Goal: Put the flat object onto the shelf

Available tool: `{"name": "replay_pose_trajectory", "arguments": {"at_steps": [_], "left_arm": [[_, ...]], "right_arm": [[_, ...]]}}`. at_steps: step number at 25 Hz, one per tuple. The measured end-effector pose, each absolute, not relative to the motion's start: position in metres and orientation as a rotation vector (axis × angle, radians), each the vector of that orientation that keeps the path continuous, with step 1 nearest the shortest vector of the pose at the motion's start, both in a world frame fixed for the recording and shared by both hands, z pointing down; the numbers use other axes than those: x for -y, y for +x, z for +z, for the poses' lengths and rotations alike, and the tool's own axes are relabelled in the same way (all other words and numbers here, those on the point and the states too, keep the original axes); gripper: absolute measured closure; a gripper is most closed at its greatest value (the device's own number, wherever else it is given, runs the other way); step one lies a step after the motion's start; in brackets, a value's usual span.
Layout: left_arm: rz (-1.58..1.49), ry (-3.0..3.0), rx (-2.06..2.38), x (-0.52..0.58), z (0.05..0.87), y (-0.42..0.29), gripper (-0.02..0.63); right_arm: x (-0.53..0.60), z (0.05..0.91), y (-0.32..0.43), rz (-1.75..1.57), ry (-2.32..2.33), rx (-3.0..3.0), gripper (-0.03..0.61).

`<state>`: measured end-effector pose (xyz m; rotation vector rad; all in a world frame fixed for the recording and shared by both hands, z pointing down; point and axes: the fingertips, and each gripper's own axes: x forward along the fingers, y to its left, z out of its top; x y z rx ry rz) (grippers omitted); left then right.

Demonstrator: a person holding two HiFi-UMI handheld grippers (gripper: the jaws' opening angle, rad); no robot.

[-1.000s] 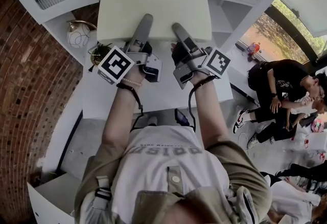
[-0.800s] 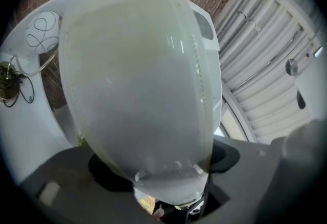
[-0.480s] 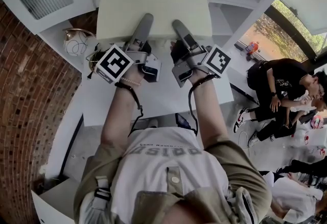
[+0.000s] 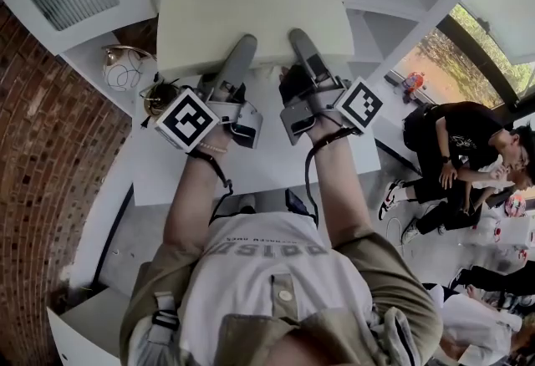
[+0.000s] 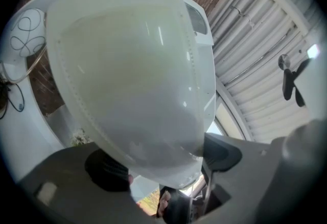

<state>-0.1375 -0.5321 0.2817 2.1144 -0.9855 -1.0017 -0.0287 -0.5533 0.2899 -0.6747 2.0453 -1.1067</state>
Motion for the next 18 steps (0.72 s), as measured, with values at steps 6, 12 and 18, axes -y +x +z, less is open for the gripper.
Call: {"name": "replay_pose_trajectory", "arguments": {"at_steps": [6,12,18], "left_arm": [[-0.943,2.197,1.022,0.515,0.288,-0.133,0.186],[-0.896,2.129,1.067,0.511,0.309,-0.135,0.186],[-0.943,2.141,1.046,0.516,0.301,-0.134,0.186]], "right_arm": [[0.554,0.286,-0.022,-1.083,-0.697,-2.002,0.224],[0.554,0.284,-0.021,-1.078,-0.703,-2.0,0.22],[0.556,0.281,-0.024,-1.035,-0.717,-2.066,0.189]]}}
